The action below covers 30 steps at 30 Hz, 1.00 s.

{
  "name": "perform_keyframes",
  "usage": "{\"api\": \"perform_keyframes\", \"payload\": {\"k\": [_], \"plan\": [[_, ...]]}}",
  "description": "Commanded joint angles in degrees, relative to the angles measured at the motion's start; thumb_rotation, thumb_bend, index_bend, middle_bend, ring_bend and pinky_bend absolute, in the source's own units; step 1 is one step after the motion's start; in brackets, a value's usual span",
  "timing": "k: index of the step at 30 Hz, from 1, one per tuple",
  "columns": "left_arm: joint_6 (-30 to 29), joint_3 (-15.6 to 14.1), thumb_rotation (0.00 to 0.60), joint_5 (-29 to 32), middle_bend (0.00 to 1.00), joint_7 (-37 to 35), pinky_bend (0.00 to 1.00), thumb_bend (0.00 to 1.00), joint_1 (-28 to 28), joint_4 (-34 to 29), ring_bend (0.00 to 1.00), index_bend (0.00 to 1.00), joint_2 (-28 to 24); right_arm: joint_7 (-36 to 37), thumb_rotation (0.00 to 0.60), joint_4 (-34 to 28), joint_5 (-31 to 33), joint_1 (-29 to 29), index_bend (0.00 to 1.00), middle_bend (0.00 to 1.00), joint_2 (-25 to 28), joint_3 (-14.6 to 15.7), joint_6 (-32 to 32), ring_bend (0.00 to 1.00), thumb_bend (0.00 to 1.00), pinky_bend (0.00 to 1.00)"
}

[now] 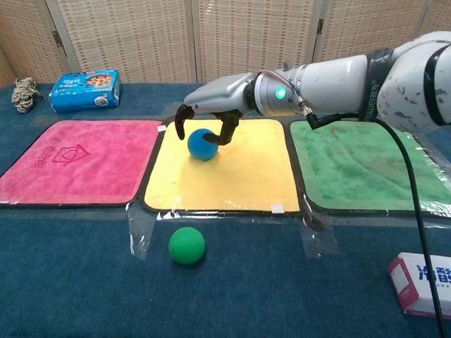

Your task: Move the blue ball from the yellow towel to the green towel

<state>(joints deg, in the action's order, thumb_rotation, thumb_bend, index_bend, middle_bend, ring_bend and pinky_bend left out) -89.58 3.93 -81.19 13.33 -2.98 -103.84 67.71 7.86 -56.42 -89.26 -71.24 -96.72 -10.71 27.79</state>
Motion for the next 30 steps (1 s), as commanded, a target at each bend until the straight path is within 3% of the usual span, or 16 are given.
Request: {"api": "perform_keyframes", "payload": {"k": [1, 17, 30], "plan": [[0.0, -0.1, 0.600, 0.0, 0.01, -0.1, 0.00, 0.47, 0.1, 0.1, 0.02, 0.16, 0.0, 0.2, 0.600, 2.6, 1.0, -1.1, 0.27, 0.19, -1.7, 0.5, -0.9, 0.15, 0.65, 0.00], [0.1, -0.1, 0.600, 0.3, 0.01, -0.5, 0.00, 0.47, 0.6, 0.7, 0.02, 0.16, 0.3, 3.2, 0.600, 10.2, 1.8, -4.2, 0.31, 0.19, -6.6, 3.0, -2.1, 0.15, 0.66, 0.00], [0.3, -0.3, 0.600, 0.1, 0.01, -1.0, 0.00, 0.47, 0.9, 1.3, 0.02, 0.16, 0.7, 5.3, 0.600, 7.7, 1.0, -1.9, 0.33, 0.20, -3.6, 6.2, 0.7, 0.16, 0.66, 0.00]]}}
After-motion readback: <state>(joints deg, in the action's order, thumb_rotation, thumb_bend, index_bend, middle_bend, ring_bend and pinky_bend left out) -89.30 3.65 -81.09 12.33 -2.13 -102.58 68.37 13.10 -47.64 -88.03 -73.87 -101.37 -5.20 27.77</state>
